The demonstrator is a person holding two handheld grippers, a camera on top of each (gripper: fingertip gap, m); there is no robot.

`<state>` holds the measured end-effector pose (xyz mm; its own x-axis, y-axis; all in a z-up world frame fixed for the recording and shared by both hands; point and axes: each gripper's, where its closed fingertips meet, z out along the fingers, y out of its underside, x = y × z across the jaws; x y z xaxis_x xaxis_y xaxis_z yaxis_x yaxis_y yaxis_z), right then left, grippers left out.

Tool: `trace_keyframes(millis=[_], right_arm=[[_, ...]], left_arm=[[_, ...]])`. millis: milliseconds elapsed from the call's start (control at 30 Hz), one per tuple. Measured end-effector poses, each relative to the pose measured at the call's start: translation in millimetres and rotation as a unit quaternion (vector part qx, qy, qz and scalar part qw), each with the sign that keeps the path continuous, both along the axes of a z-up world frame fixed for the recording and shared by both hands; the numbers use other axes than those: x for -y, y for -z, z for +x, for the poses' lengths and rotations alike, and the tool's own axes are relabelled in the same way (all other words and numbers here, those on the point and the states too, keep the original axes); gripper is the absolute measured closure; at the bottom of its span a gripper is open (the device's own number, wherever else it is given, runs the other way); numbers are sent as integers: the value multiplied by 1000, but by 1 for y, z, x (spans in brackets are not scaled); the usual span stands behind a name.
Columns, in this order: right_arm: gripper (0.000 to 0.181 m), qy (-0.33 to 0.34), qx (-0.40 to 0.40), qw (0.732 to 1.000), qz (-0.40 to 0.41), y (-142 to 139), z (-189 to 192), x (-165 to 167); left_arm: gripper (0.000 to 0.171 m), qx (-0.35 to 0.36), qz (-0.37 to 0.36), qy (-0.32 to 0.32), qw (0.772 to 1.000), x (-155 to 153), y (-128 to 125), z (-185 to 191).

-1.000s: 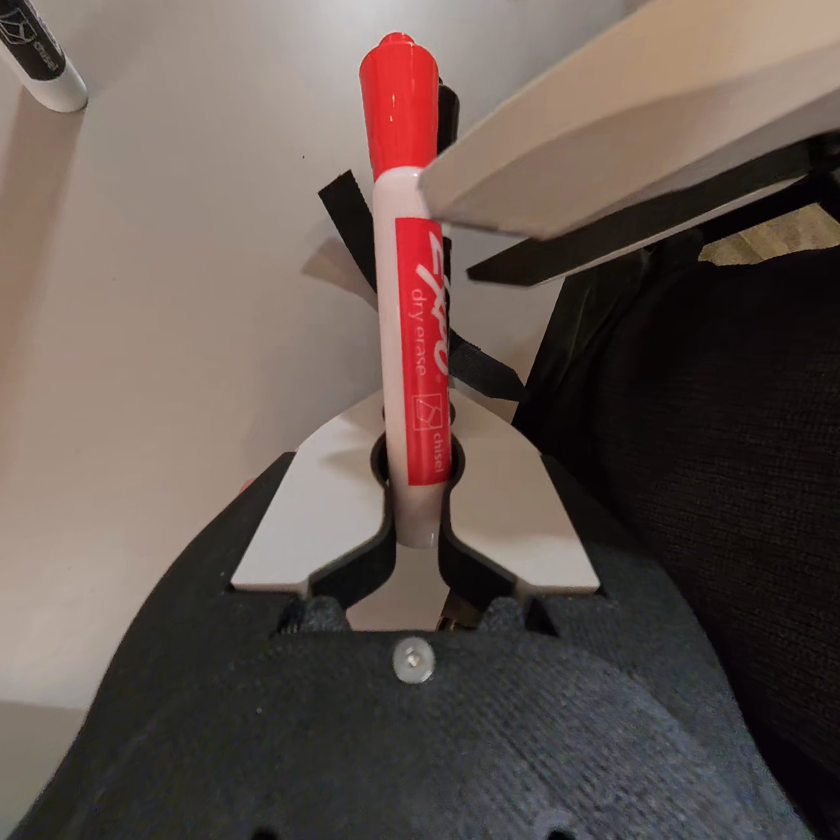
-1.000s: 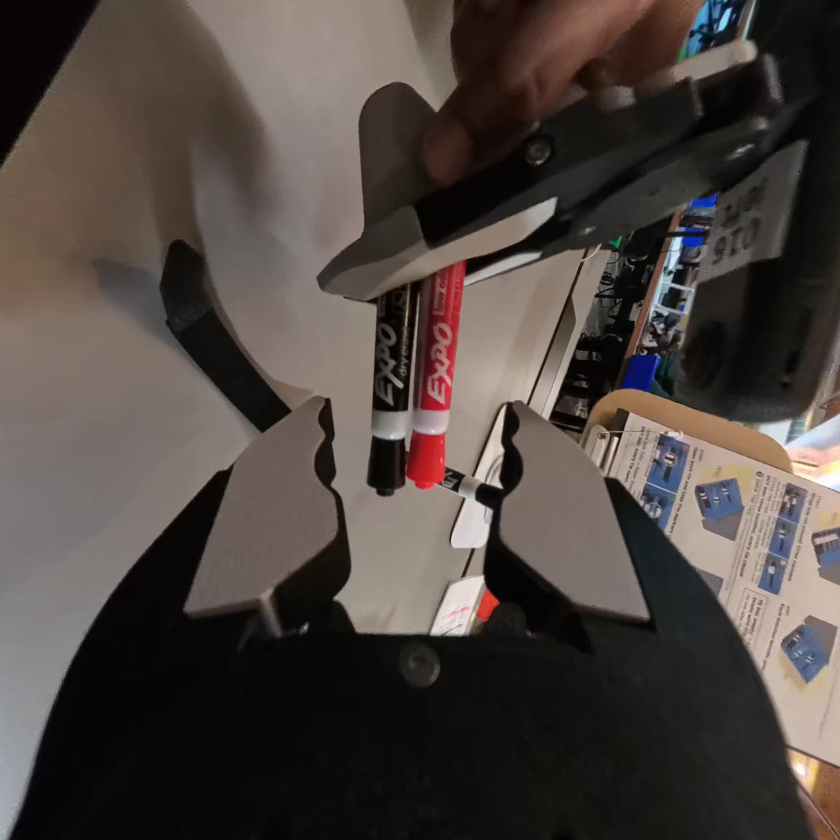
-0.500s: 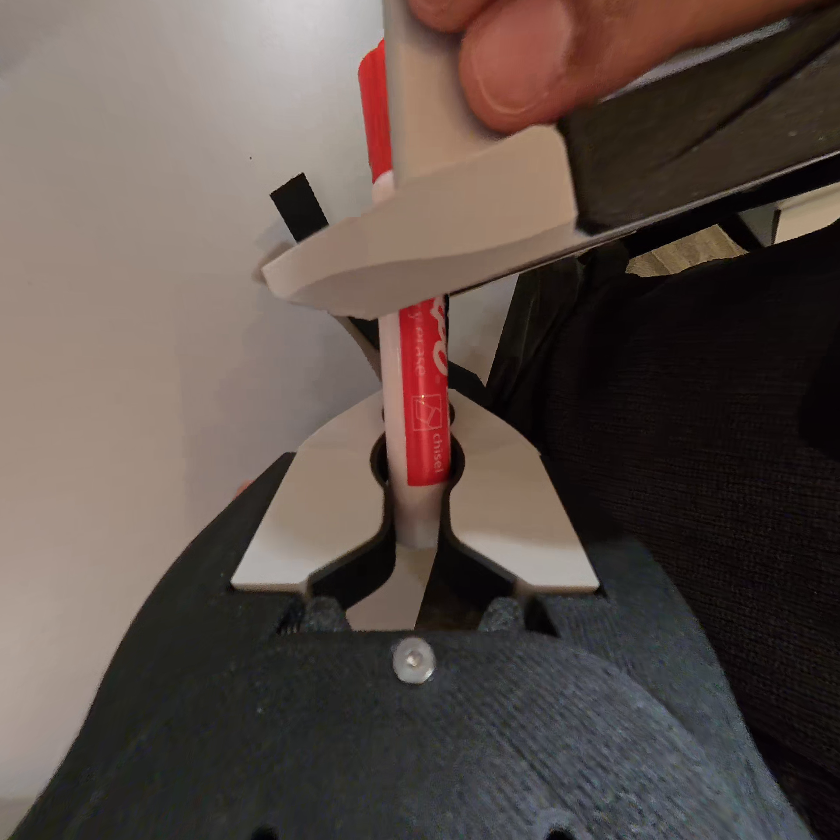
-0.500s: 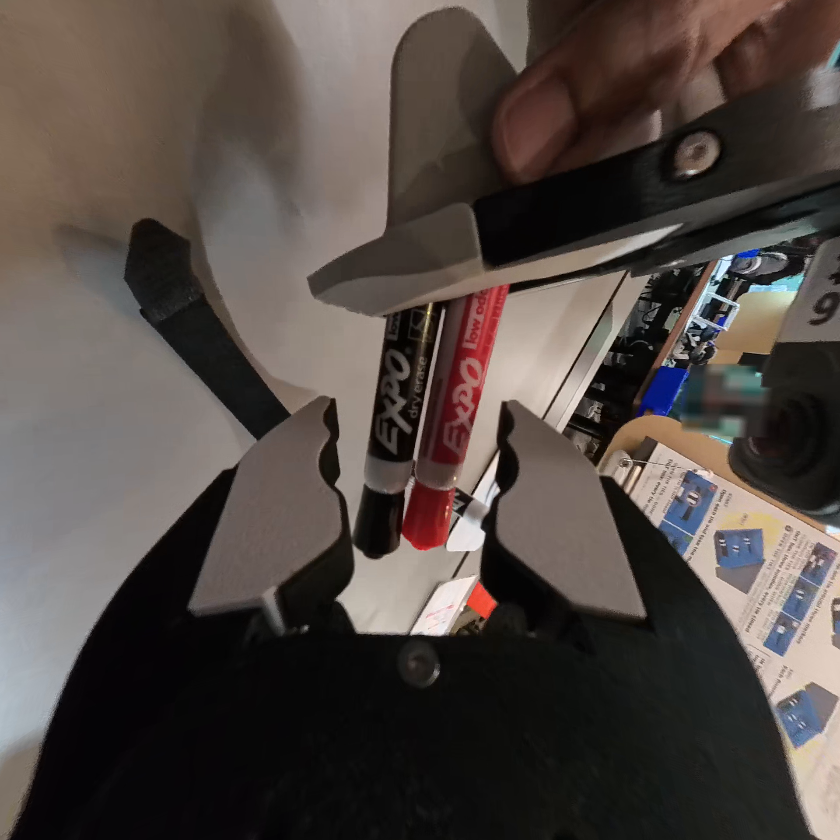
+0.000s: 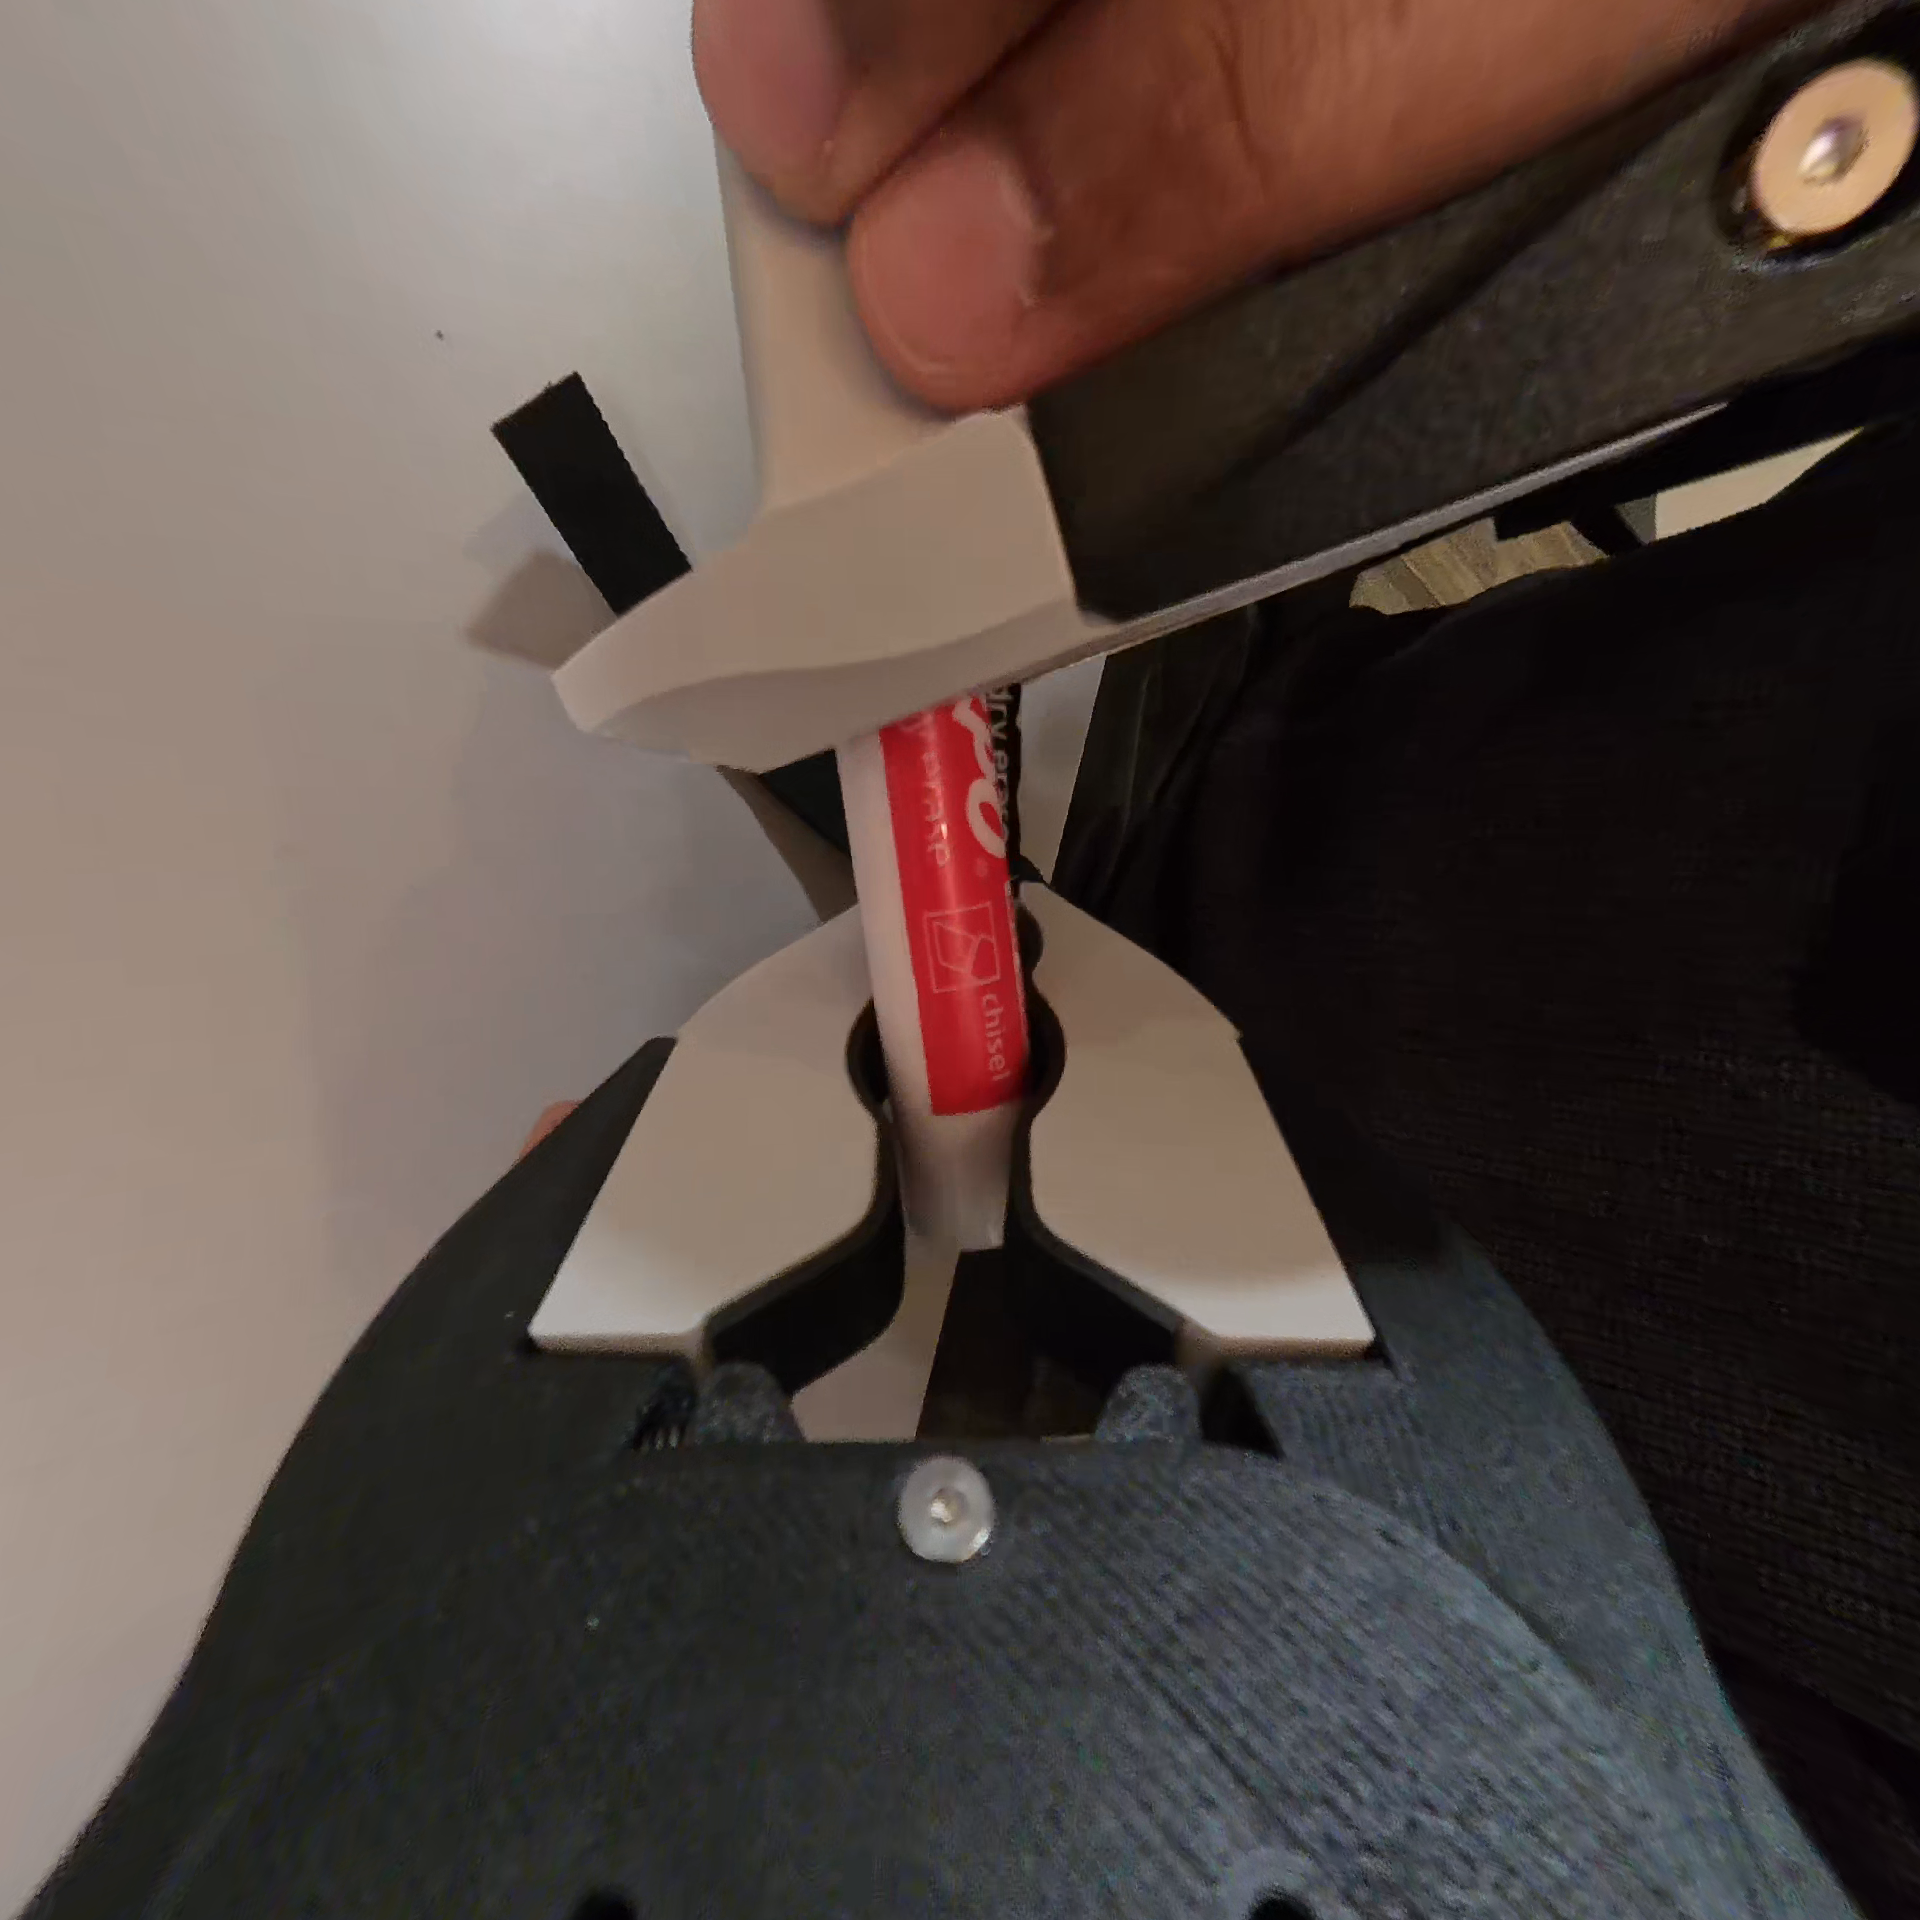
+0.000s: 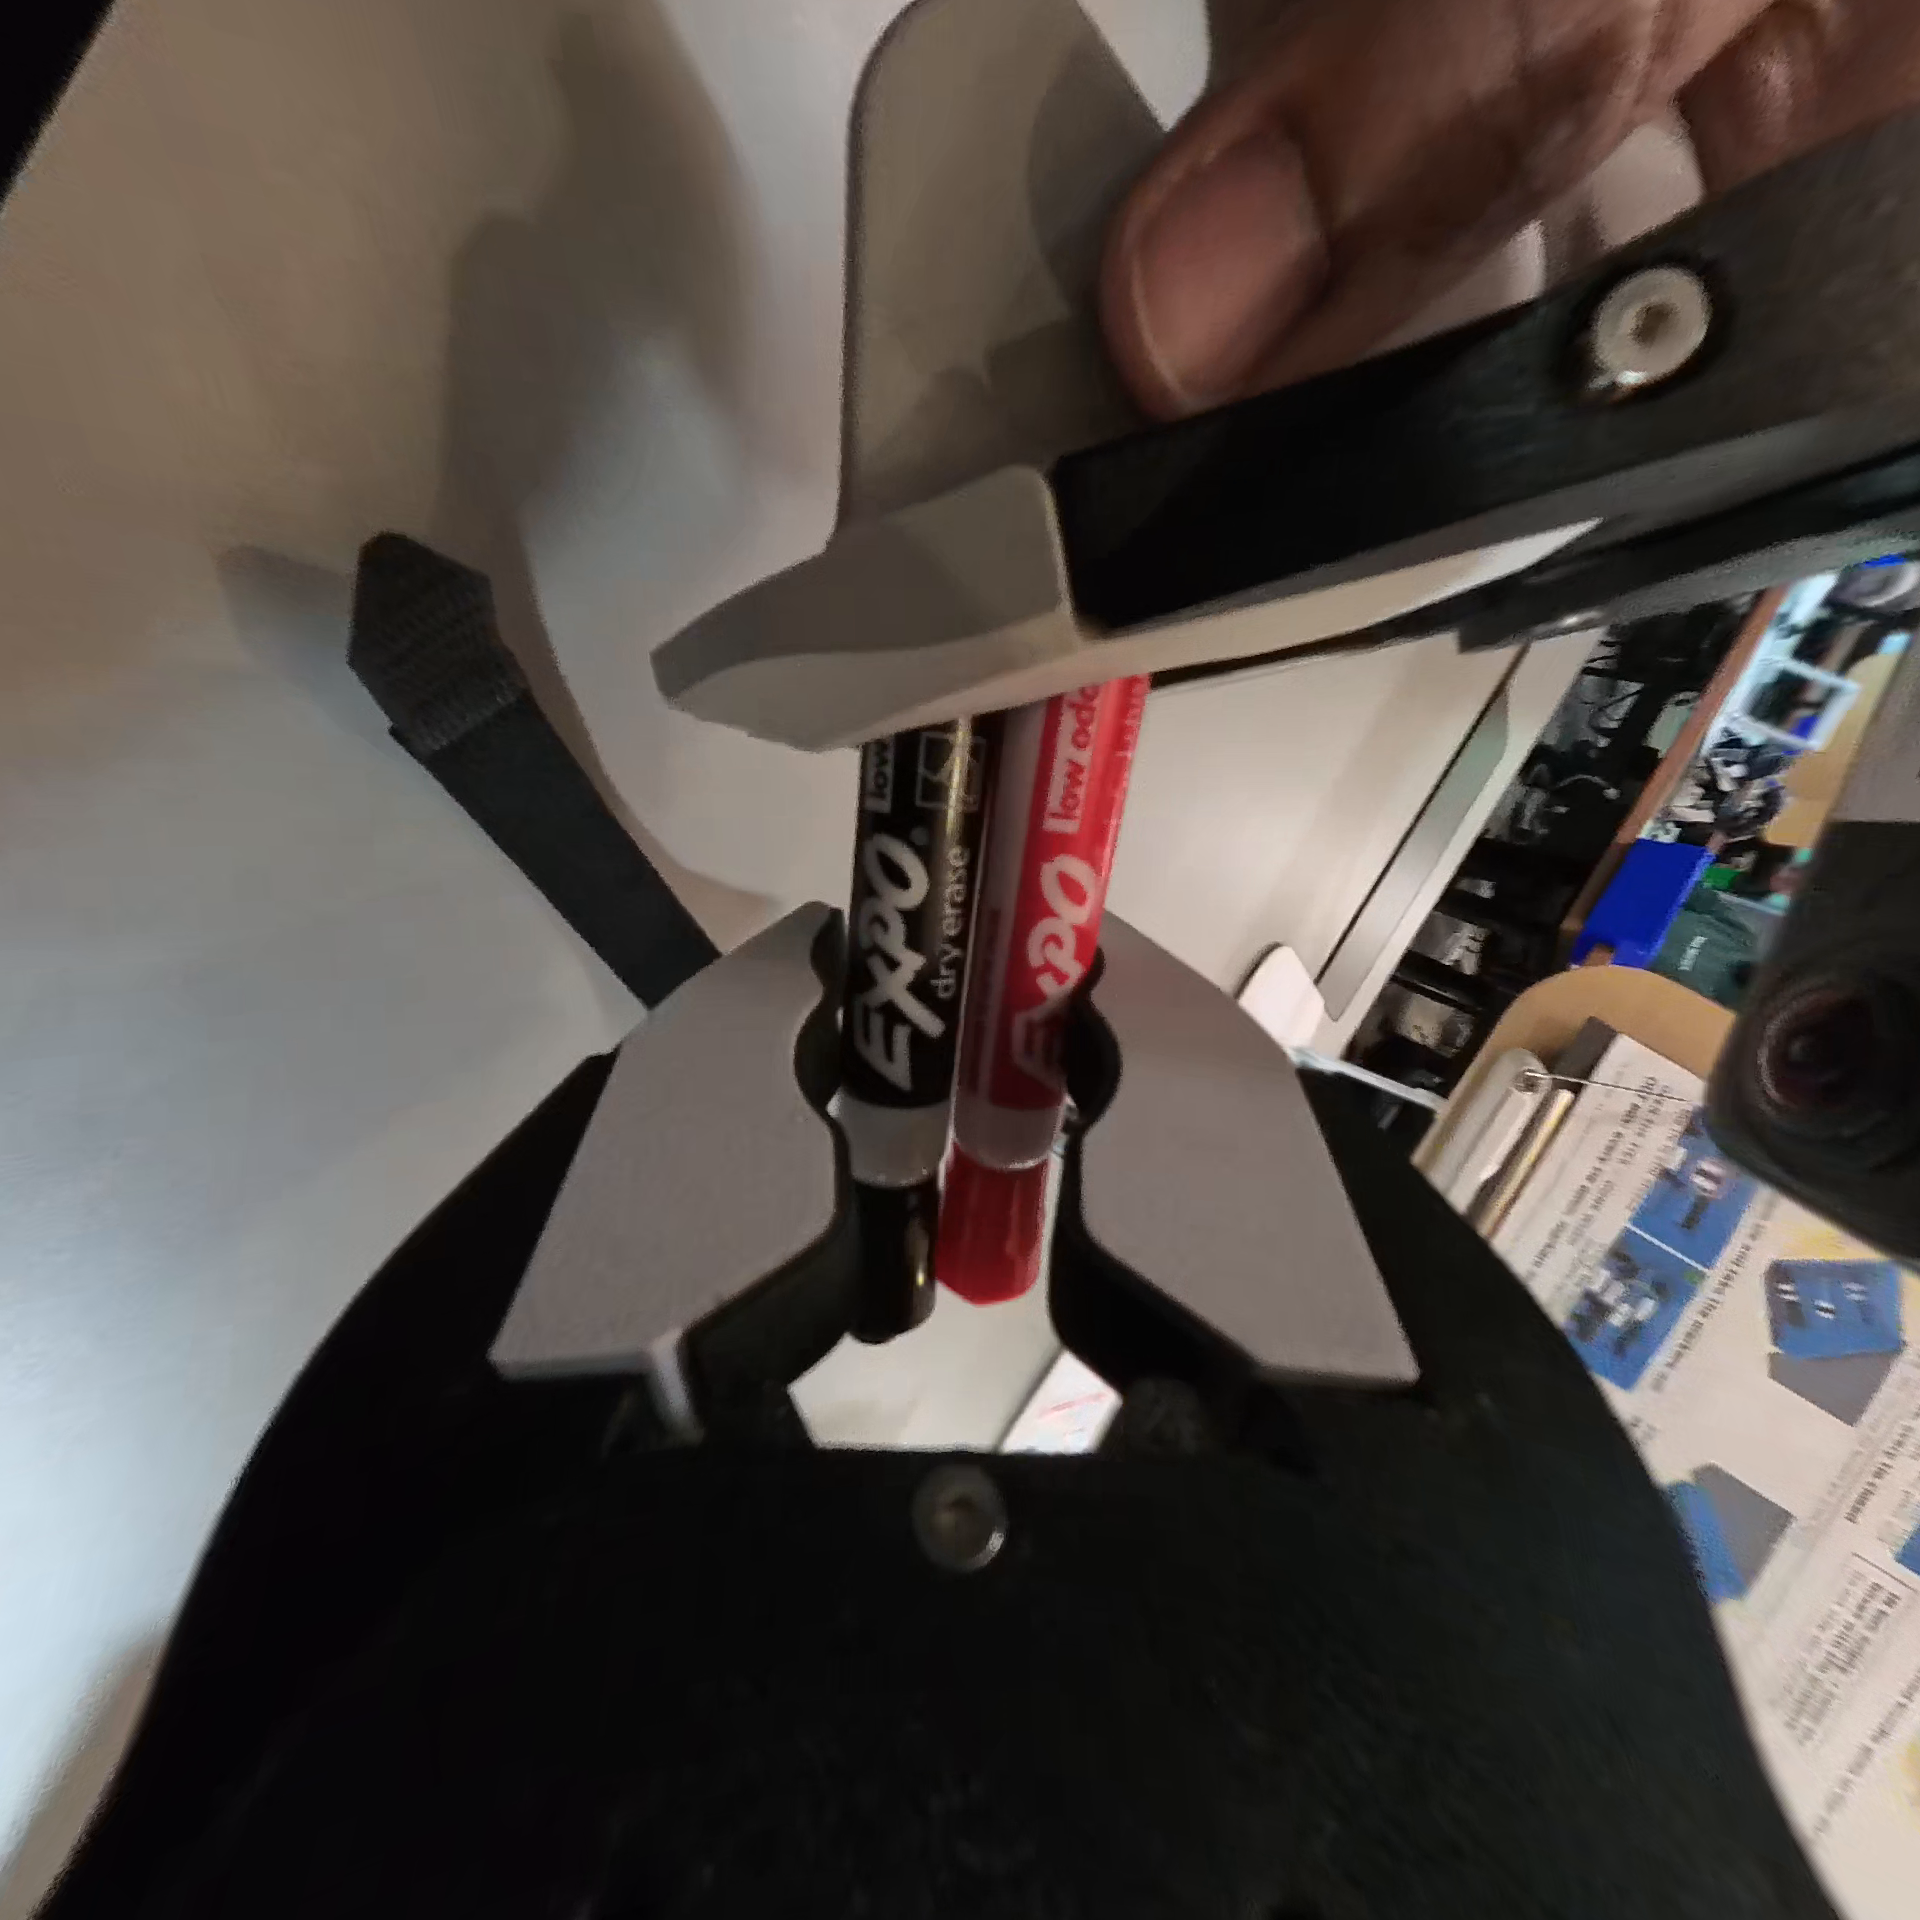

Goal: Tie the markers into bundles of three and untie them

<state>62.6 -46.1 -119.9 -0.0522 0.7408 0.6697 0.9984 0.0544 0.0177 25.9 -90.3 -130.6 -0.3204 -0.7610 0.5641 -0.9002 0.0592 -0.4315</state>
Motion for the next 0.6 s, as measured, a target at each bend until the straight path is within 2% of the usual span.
trace_keyframes(millis=[600], right_arm=[[144, 3, -4, 1000, -18, 1, 2, 3]], left_arm=[[154, -1, -17, 8, 1000, 5, 5, 3]])
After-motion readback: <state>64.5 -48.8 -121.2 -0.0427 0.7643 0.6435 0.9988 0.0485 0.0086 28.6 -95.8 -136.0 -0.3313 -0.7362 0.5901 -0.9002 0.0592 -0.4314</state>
